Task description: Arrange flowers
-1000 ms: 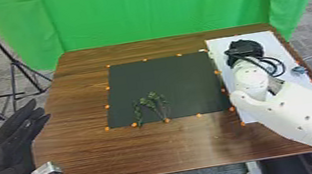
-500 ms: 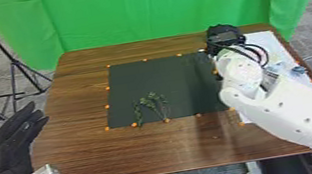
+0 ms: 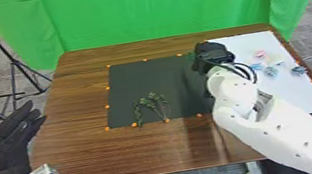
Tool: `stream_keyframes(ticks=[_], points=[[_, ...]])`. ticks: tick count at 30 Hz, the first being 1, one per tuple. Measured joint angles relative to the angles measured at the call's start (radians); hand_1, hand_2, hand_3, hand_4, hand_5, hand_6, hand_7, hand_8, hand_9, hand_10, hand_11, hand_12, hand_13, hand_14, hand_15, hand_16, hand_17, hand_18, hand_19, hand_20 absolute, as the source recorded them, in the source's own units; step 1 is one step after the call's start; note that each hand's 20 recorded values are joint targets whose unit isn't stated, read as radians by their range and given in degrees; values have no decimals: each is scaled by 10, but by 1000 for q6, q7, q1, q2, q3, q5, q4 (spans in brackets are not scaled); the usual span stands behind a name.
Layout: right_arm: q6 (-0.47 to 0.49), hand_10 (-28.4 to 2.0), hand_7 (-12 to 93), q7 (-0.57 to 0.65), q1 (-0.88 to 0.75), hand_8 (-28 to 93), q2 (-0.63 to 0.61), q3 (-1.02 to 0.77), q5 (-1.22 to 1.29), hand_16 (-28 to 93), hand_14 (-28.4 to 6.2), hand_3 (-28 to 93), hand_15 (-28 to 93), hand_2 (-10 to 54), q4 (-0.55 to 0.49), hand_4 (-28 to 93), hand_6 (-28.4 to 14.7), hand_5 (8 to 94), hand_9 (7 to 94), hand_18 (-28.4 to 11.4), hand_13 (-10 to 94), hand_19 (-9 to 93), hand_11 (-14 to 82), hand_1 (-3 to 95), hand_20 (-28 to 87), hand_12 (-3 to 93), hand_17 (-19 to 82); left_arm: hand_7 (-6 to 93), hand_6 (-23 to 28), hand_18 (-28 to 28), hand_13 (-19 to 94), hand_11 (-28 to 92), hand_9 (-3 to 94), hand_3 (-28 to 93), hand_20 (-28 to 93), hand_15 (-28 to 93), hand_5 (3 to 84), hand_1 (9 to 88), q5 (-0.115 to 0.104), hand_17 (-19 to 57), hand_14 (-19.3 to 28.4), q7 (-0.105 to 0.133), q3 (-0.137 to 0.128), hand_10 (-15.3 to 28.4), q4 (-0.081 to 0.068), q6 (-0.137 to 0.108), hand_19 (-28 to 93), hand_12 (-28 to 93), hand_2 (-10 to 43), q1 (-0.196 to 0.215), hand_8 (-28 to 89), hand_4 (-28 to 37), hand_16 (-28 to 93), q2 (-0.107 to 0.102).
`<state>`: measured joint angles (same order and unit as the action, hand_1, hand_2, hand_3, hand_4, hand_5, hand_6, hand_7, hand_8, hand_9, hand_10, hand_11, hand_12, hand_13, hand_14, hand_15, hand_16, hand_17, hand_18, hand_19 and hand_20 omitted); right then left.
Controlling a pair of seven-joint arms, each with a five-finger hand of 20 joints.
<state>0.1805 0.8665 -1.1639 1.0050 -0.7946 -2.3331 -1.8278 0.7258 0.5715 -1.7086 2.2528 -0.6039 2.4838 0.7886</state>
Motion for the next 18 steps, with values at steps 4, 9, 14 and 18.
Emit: stream_keyframes(ticks=[4, 9, 14, 18], points=[[0, -146, 258, 6, -49, 219, 6, -12, 0, 272, -83, 769, 785, -52, -29, -259, -37, 848, 822, -243, 810, 932, 545, 503, 41, 285, 414, 162, 98, 207, 210, 366, 320, 829, 38, 616, 384, 256, 0, -108, 255, 0, -6, 189, 0, 0, 560, 64, 55, 5, -109, -205, -167, 0], [0, -146, 258, 8, -101, 220, 15, -15, -3, 272, -84, 768, 786, -52, -63, -259, -38, 848, 822, -242, 811, 932, 546, 504, 42, 285, 413, 161, 98, 207, 210, 366, 320, 828, 39, 615, 384, 255, 0, -108, 255, -1, -6, 189, 0, 1, 560, 64, 56, 6, -109, -206, -167, -1], [3, -145, 258, 8, -153, 221, 28, -23, -8, 271, -82, 767, 785, -52, -89, -258, -36, 848, 823, -243, 812, 932, 546, 505, 43, 285, 412, 160, 98, 207, 210, 365, 320, 829, 40, 615, 384, 254, 1, -108, 255, -3, -12, 189, 0, 1, 560, 64, 55, 6, -109, -203, -167, -1], [11, -145, 257, 9, -185, 221, 35, -22, -15, 270, -81, 767, 783, -53, -96, -258, -37, 849, 824, -243, 814, 932, 544, 504, 43, 283, 411, 160, 97, 207, 210, 364, 321, 828, 40, 614, 384, 254, 2, -108, 256, -4, -15, 190, 0, 1, 560, 64, 56, 7, -108, -204, -167, -1]])
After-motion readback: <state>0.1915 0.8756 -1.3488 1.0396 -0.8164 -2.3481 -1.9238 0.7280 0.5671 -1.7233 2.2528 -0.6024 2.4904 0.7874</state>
